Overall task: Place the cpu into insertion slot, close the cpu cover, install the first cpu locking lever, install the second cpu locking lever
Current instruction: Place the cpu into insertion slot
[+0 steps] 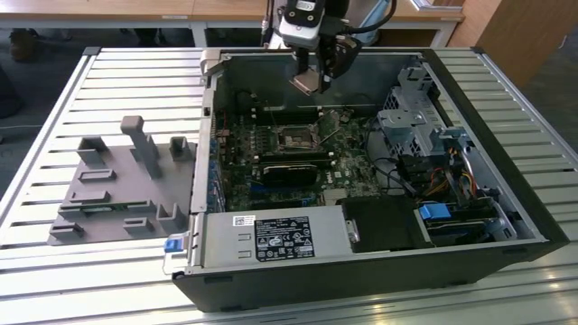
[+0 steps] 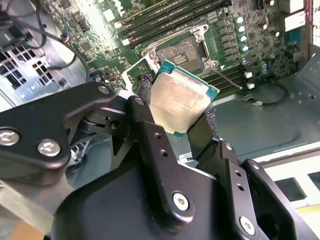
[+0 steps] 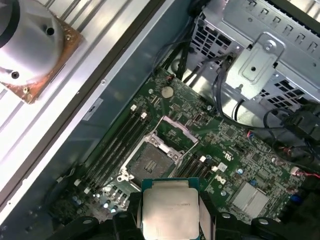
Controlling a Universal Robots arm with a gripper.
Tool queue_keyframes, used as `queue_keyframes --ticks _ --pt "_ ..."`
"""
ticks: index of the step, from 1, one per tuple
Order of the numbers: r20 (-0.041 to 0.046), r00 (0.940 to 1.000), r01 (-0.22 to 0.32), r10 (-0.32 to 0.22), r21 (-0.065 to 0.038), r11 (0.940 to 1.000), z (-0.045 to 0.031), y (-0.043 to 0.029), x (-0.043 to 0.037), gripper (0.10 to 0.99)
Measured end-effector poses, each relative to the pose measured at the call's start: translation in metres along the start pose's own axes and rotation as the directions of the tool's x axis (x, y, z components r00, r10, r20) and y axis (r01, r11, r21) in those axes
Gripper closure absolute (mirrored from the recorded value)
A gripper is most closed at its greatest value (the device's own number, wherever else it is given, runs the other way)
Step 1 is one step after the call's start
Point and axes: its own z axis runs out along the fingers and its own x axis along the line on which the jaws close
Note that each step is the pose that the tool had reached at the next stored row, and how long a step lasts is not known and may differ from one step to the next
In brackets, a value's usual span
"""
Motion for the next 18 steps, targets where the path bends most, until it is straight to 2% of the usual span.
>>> queue_keyframes --ticks 5,9,14,18 --pt "0.0068 0.9970 -0.076 0.076 -0.002 0.9971 0.0018 -0.0001 0.0000 0.545" --pt "0.0123 0.9900 -0.141 0.141 -0.003 0.9900 0.0036 -0.0003 0.0000 0.545" --pt "0.0186 0.9763 -0.215 0.215 -0.006 0.9765 0.0058 -0.0005 0.0000 0.545" --pt "0.0237 0.9609 -0.276 0.276 -0.009 0.9612 0.0076 -0.0006 0.0000 0.545"
